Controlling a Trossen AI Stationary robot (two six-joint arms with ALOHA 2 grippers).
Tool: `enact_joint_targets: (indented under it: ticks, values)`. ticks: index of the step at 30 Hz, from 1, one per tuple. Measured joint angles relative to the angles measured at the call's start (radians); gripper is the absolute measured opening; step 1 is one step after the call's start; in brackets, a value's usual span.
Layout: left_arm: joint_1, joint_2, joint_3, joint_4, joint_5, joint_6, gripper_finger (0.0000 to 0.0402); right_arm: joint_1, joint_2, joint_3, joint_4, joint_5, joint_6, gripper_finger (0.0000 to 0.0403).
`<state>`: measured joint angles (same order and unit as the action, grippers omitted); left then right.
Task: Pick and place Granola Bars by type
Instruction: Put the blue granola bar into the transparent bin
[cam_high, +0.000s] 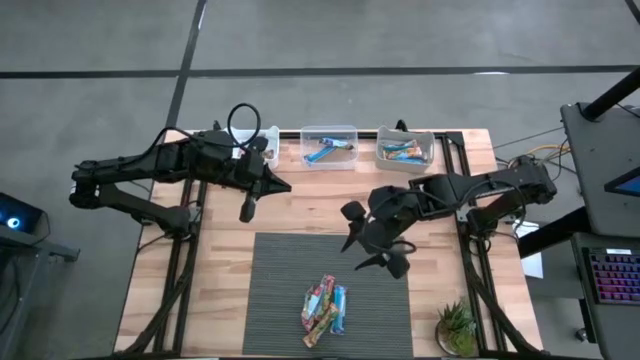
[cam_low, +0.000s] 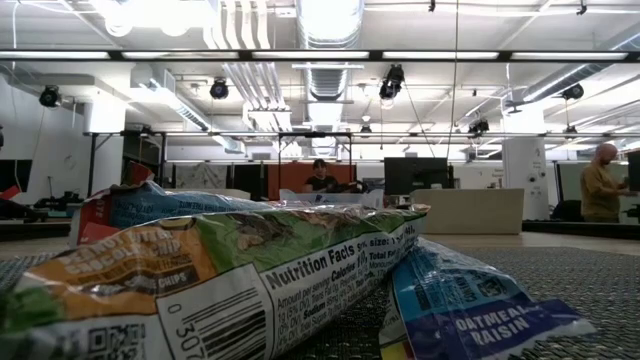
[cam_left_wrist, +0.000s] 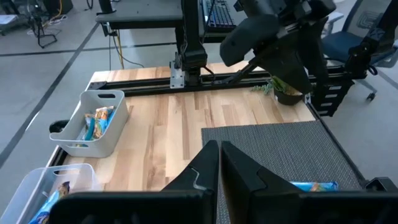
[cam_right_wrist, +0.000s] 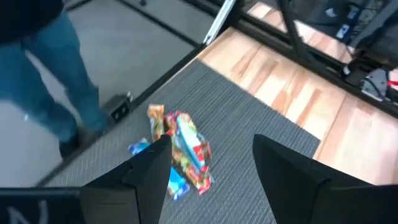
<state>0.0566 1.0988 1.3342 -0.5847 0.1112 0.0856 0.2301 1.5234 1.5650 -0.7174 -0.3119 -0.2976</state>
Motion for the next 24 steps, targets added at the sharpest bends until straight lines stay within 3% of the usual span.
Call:
enact_joint_targets:
  ticks: [24]
  values:
    - [-0.001,0.001,-0.031,0.0,0.0,-0.005,0.0,0.053,0.037,-0.015,-0.039,0.132,-0.377,0.0217]
